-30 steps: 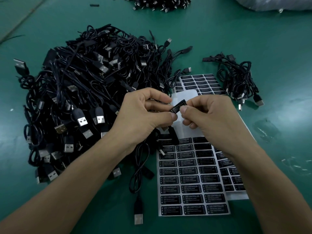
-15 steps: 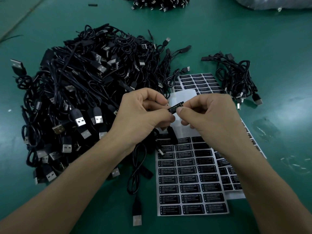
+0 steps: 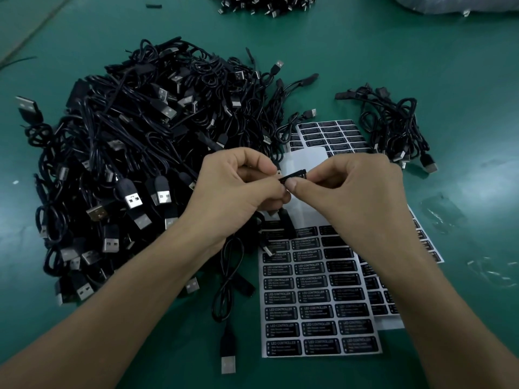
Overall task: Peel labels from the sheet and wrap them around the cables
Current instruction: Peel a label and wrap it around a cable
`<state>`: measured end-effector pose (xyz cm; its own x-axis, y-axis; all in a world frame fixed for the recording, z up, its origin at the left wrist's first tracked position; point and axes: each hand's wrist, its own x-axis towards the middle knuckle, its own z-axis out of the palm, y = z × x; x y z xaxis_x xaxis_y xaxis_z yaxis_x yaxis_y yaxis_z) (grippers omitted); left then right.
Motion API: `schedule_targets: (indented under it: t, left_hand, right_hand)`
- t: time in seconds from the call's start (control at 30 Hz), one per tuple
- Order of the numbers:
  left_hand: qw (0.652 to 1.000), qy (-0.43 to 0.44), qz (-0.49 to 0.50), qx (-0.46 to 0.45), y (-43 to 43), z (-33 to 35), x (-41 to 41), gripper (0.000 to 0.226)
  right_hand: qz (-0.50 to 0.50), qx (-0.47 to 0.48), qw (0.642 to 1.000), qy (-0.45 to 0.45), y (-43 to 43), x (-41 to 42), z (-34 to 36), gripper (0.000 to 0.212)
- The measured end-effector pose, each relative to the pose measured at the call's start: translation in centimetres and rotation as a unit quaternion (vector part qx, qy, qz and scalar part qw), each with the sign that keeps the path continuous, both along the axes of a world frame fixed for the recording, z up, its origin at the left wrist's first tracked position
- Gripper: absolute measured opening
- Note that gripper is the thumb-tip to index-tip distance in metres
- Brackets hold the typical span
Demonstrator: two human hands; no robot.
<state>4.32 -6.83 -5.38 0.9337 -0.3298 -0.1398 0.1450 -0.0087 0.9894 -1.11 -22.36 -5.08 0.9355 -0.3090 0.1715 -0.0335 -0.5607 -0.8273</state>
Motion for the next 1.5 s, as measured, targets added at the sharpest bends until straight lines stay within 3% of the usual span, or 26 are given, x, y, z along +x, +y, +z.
schedule_targets:
  t: [0.23,0.67,0.93,1.07,1.13,1.23,1.33,1.4,1.5]
  left_hand:
    - [1.0,0.005,0.007,-0.013,0.0,0.0,0.1,0.027]
    - [1.0,-0.003,-0.025,-0.009,0.2,-0.1,0.1,0.022]
    - [0.985,-0.091,-0.099,0.111,0.3,-0.5,0.1,0.007]
    - [0.97,-0.133,-0.125,0.16,0.7,0.6,0.3,0.005]
    - [0.968,-0.165,-0.106,0.158,1.1,1.3,0.6,0.009]
    - [0.98,-0.167,-0.039,0.101,1.3,1.8,0.8,0.016]
    - [0.991,-0.12,0.039,0.036,1.1,2.0,1.0,0.02]
    - [0.991,-0.11,0.068,0.025,1.3,2.1,1.2,0.021]
    - [0.99,-0.106,0.094,-0.009,1.7,2.5,1.5,0.023]
  right_hand:
    - [-0.043,-0.046,0.998,0.01,-0.8,0.2,-0.5,0.036]
    - [0.073,0.091,0.992,0.039,-1.3,0.9,-0.9,0.012]
    - [0.083,0.081,0.992,0.038,-1.1,0.8,-0.9,0.028]
    - [0.09,0.124,0.988,-0.013,-0.5,0.6,-0.4,0.027]
    - [0.104,0.18,0.978,-0.021,-0.1,0.4,0.0,0.024]
    - [0.157,0.243,0.956,0.05,0.5,0.0,0.4,0.028]
    - [0.24,0.177,0.946,0.126,1.7,-0.6,0.2,0.039]
    - [0.297,0.123,0.936,0.143,3.0,-1.1,-0.1,0.028]
    - [0.346,0.129,0.916,0.155,3.4,-1.2,-0.2,0.016]
